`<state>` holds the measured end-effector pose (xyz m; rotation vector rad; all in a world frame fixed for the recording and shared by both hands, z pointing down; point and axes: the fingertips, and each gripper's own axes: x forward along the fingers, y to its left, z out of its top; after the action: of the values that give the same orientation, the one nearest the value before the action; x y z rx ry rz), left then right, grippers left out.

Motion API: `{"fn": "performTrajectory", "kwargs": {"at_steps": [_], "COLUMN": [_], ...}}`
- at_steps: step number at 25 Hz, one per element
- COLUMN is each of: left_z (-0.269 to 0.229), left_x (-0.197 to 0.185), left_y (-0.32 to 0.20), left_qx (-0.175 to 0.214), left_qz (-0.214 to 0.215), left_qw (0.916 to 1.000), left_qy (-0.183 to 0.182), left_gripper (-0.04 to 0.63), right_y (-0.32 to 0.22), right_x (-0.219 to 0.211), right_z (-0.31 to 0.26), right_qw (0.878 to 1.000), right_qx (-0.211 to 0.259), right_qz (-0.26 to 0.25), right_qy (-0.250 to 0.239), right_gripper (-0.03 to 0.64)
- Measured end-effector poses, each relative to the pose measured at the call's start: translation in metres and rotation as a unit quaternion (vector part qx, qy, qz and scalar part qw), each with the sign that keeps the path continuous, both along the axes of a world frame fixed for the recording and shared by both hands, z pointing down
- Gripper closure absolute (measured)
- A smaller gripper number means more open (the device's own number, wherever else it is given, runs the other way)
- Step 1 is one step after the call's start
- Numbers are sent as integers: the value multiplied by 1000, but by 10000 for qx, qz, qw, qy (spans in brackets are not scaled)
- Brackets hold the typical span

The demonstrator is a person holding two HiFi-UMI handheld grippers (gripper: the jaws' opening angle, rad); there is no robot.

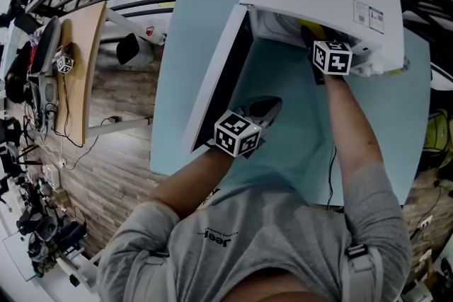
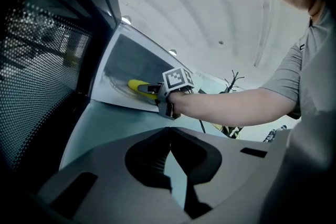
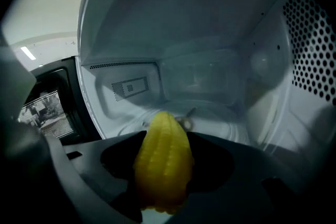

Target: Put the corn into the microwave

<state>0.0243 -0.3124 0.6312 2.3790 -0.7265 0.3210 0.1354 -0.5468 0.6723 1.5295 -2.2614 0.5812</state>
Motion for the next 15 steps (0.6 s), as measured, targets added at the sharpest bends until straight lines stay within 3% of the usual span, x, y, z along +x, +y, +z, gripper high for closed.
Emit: {"fn": "performTrajectory", "kwargs": {"at_steps": [15], "left_z": [-2], "left_x": [-6], "left_y": [2], "left_qx": [23], "left_qz": [-56], "left_qw": [10000], "left_qy": [76], "left_gripper": [577], "right_y": [-22], "right_x": [3], "right_z": [6], "right_qw": [9942], "right_qx": [-32], "right_qz": [-133], "right_qy": [1063], "right_gripper": [367]}}
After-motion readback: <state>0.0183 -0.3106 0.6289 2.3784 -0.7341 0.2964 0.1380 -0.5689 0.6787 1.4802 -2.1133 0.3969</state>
